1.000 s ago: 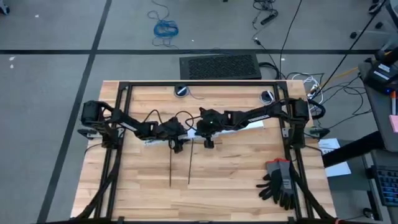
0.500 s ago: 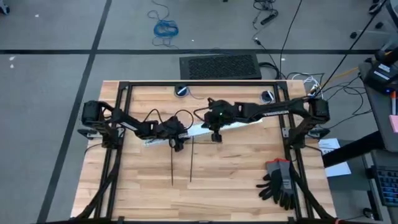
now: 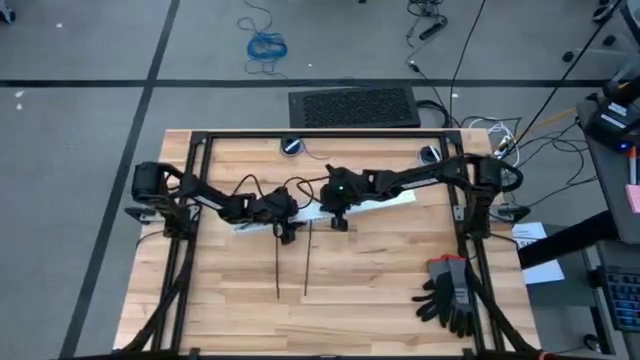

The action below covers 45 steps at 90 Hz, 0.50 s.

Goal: Ziptie cables
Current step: Close the cable duct

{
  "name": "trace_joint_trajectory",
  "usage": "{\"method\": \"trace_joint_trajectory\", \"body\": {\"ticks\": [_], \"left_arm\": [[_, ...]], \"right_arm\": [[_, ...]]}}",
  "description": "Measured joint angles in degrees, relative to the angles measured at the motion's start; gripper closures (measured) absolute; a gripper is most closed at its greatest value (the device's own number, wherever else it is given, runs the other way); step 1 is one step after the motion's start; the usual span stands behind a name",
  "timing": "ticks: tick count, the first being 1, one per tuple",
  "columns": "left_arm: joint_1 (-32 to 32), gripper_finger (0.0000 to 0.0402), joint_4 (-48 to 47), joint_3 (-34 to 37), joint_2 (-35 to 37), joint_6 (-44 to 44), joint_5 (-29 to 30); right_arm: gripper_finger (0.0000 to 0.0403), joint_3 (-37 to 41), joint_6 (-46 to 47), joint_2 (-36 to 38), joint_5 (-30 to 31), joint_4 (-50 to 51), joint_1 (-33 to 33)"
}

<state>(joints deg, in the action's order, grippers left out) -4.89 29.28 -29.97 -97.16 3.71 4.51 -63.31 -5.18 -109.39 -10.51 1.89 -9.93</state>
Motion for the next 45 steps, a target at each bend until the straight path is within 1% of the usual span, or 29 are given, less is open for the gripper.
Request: {"method": "trace_joint_trajectory", "body": {"ticks": [13, 28, 39, 45], "left_arm": [[0.0, 0.0157, 1.1, -1.5, -2.1, 0.0, 0.0], [-0.1, 0.0155, 1.4, -1.6, -2.1, 0.8, -0.8], [-0.2, 0.0132, 1.6, -1.7, -1.8, 1.5, -2.0], [-0.2, 0.0113, 2.1, -1.9, -1.0, -0.5, -2.4]], "right_arm": [[0.0403, -1.3, -0.6, -1.0, -0.5, 0.3, 0.2], [0.0403, -1.3, -1.0, -1.1, -0.6, 1.1, 0.1], [0.0403, -1.3, -1.3, -1.1, -0.6, 1.9, 0.0], [0.0403, -1.3, -1.4, -1.1, -0.6, 2.4, -0.1]]}}
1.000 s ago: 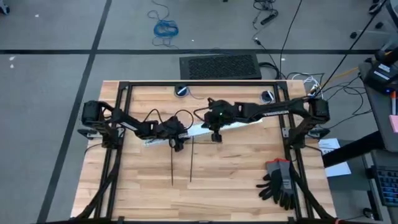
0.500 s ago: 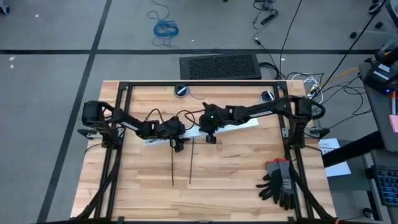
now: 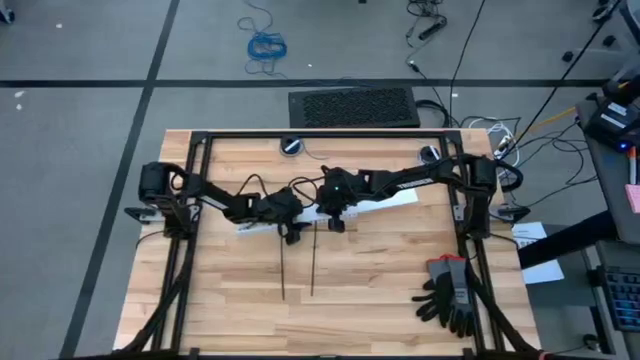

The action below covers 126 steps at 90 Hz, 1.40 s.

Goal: Ziptie cables
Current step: Close the cable duct

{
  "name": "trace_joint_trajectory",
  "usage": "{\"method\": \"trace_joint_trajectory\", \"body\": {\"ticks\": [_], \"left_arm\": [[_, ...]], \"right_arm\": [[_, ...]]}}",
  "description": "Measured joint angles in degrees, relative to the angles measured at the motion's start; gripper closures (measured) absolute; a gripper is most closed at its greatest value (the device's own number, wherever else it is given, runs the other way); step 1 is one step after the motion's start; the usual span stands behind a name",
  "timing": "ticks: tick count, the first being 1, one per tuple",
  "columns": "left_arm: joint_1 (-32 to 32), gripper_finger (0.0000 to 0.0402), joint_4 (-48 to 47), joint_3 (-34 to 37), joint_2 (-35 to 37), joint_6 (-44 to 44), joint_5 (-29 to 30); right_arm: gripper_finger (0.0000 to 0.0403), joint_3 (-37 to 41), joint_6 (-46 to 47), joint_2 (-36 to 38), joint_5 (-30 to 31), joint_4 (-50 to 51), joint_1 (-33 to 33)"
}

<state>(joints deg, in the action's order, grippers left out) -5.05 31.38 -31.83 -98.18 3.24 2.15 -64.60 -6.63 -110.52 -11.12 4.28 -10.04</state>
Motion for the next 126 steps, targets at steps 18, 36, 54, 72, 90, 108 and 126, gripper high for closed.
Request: {"method": "trace_joint_trajectory", "body": {"ticks": [18, 36, 54, 72, 90, 108, 126], "left_arm": [[0.1, 0.0086, -4.2, -0.1, 4.3, -2.2, 0.0], [0.1, 0.0084, -21.6, 0.0, 10.5, 0.9, 2.4], [0.8, 0.0084, -21.8, 1.9, 11.0, 1.5, 3.7], [0.9, 0.0093, -9.8, 8.2, 11.0, 4.0, 5.5], [0.9, 0.0104, 2.2, 13.4, 10.9, 4.2, 5.6], [1.1, 0.0105, 5.2, 13.7, 9.4, 3.9, 5.8], [1.7, 0.0105, 10.9, 13.6, 5.2, 4.0, 6.1]], "right_arm": [[0.0403, 0.0, 0.0, 0.0, -0.1, 0.6, -0.4], [0.0403, 0.0, 0.0, 0.0, 0.1, 0.9, -0.4], [0.0403, 0.0, 0.1, 0.0, 0.1, 0.9, -0.5], [0.0403, 0.0, 0.1, 0.0, 0.3, 1.0, -0.5], [0.0403, 0.0, 0.2, 0.0, 0.4, 1.1, -0.5], [0.0403, 0.0, 1.5, 0.0, 0.3, 1.3, -0.5], [0.0403, 0.0, 1.7, 0.1, 0.3, 1.5, -0.5]]}}
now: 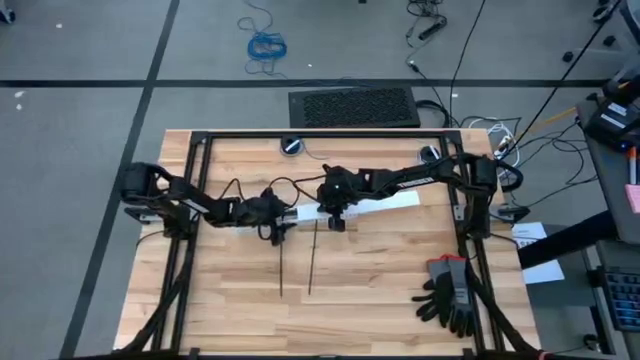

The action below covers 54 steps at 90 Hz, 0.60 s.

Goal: Ziptie cables
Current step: Close the cable duct

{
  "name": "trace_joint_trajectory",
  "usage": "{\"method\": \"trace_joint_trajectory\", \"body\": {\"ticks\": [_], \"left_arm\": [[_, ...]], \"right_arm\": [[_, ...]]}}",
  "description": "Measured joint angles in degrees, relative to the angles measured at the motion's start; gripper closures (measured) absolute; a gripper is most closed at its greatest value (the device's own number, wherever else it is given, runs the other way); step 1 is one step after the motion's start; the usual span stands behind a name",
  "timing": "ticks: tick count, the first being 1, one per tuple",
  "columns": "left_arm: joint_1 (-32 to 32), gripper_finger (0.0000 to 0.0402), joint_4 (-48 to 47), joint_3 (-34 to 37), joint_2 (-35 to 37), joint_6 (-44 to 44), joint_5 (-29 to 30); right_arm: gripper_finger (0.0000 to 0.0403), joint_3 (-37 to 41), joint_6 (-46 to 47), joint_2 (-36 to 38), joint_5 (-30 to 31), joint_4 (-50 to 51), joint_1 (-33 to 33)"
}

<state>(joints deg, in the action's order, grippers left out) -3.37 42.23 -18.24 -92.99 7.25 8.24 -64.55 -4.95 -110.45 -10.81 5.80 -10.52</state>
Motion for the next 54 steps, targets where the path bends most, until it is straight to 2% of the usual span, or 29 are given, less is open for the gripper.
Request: {"method": "trace_joint_trajectory", "body": {"ticks": [19, 38, 54], "left_arm": [[0.1, 0.0114, 3.7, 0.0, -2.0, 1.1, 0.0], [0.2, 0.0171, 3.7, 0.0, -2.1, 0.8, 0.0], [0.2, 0.0184, 3.7, 0.0, -2.1, -0.2, 0.0]], "right_arm": [[0.0403, 0.1, 0.6, 0.0, 0.1, 0.4, 0.0], [0.0403, 0.1, 1.5, 0.0, 0.3, -0.1, 0.1], [0.0403, 0.4, 4.7, -0.4, 0.0, -9.7, 1.8]]}}
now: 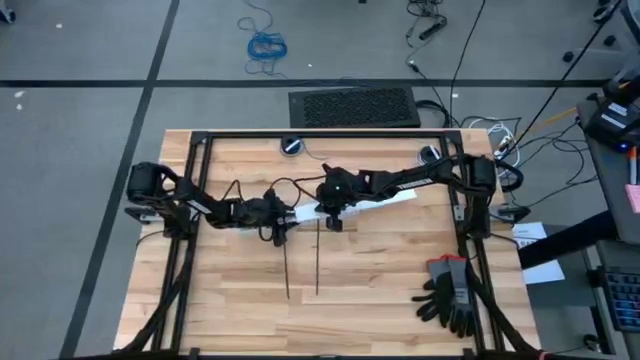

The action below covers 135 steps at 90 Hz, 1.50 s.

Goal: Ziptie cables
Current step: Close the cable duct

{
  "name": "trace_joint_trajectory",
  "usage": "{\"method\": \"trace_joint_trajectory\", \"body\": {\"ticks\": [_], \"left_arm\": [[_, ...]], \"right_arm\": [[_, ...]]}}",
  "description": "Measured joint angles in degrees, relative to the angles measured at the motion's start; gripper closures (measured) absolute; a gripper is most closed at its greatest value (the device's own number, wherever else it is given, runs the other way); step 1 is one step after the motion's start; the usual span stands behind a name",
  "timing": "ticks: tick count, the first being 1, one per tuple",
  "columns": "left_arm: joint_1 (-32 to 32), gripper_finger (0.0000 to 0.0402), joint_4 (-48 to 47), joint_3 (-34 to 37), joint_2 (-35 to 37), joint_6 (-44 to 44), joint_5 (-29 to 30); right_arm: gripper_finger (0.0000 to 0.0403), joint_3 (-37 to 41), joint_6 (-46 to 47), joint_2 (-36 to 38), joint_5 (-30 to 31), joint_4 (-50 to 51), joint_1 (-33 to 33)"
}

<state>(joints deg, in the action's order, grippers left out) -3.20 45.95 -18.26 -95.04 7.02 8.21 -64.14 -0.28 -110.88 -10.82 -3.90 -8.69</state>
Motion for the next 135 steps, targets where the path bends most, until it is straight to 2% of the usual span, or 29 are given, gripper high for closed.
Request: {"method": "trace_joint_trajectory", "body": {"ticks": [15, 27, 41, 70, 80, 99, 113, 123, 135], "left_arm": [[0.0, 0.0185, 0.0, -0.2, -0.1, 0.2, 0.1], [-0.1, 0.0186, -0.1, -0.2, -0.1, 0.1, 0.2], [-0.1, 0.0186, -0.2, -0.2, -0.1, -0.7, -0.3], [-0.2, 0.0185, -0.8, -1.0, -0.1, -2.6, -1.9], [-0.2, 0.0166, -0.8, -1.1, -0.1, -3.9, -1.9], [-0.3, 0.0103, -0.8, -1.4, -0.1, -4.5, -0.8], [-0.3, 0.0089, -0.9, -1.4, -0.1, -2.1, -0.6], [-0.3, 0.0088, -6.6, -1.4, 1.9, 0.2, -2.1], [-0.2, 0.0087, -17.9, -1.6, 6.3, 3.8, -2.3]], "right_arm": [[0.0403, 0.1, -1.3, 0.5, 1.6, -2.8, 1.5], [0.0403, 0.1, -2.9, 3.5, 2.5, 1.4, 0.9], [0.0403, -0.1, -5.0, 6.4, 7.8, 6.5, -0.3], [0.0403, -0.4, -3.8, 1.9, 7.6, 5.5, -1.3], [0.0403, -0.5, -3.2, 1.4, 7.5, 5.4, -1.3], [0.0403, -0.4, -3.3, 1.1, 5.7, 4.0, -1.4], [0.0403, -0.4, -3.3, 1.1, 5.3, 4.1, -1.4], [0.0403, -0.4, -3.3, 1.1, 5.1, 4.3, -1.4], [0.0403, -0.4, -3.4, 1.1, 4.8, 4.5, -1.3]]}}
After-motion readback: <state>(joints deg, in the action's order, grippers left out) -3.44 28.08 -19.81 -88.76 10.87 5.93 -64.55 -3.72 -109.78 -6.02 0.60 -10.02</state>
